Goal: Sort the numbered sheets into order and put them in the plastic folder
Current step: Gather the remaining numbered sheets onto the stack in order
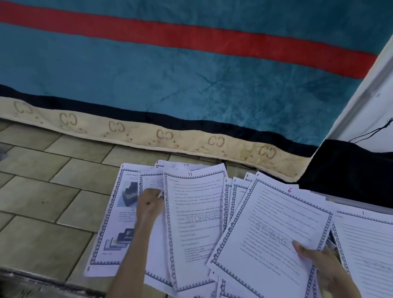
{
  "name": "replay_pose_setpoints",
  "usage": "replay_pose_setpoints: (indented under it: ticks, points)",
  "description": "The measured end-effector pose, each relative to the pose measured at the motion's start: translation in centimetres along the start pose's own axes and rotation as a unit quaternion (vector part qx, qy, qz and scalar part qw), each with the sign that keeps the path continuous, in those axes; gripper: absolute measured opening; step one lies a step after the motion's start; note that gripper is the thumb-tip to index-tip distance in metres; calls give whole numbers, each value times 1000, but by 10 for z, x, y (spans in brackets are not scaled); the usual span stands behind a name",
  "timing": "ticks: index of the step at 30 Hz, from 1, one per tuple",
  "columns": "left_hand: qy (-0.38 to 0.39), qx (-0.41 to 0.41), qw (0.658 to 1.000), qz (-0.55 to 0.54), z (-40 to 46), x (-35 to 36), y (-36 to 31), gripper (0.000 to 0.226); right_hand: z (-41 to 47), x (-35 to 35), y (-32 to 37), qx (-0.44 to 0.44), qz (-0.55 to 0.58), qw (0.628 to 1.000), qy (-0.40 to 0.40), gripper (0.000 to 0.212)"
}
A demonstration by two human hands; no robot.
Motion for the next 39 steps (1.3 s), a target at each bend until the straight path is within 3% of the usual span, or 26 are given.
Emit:
replay_pose_setpoints:
  ticks: [5, 12, 17, 19, 21, 26, 29, 33, 36, 37, 39]
  points:
    - [-155, 5, 982, -107, 9, -88, 0, 27, 6, -5, -5, 14, 2, 1000, -11, 39]
    - [-216, 17, 954, -208, -2, -172, 3, 24, 8, -2, -7, 27, -5, 1000, 7, 30]
    - [-245, 35, 914, -320, -21, -220, 4, 24, 15, -6, -11, 40, 13, 999, 6, 37]
    - [-288, 45, 901, -323, -26, -236, 0, 11, 10, -3, -10, 46, 18, 999, 19, 51]
    - [-301, 58, 893, -330, -29, -242, -8, 14, 11, -6, -10, 43, 12, 999, 15, 75]
    - [-184, 46, 932, -308, -24, -194, -17, 18, 13, -9, -9, 24, 19, 998, 51, 96]
    - [-93, 31, 964, -248, -10, -135, -11, 22, 1, 3, -6, 54, 77, 991, 90, 52]
    - [6, -12, 969, -248, 0, -71, 11, 23, -3, 20, -3, 82, 125, 980, 130, 49]
    - [45, -27, 967, -248, 3, -45, 29, 14, -8, 31, 12, 68, 130, 977, 153, 70]
    - [46, -32, 966, -253, 5, -40, 34, 14, -10, 34, 19, 58, 137, 977, 151, 69]
    - [51, -39, 958, -281, 1, -37, 32, 16, -15, 44, 40, 22, 142, 977, 158, 40]
Point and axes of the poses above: each hand's wrist, its own z-axis towards the middle knuckle, its own x-axis out of the palm, y = z × x, the point moved 8 cm from there along z, towards the middle knuckle, and after that the axes turned 10 degrees about -y, right-handed, at the moved point
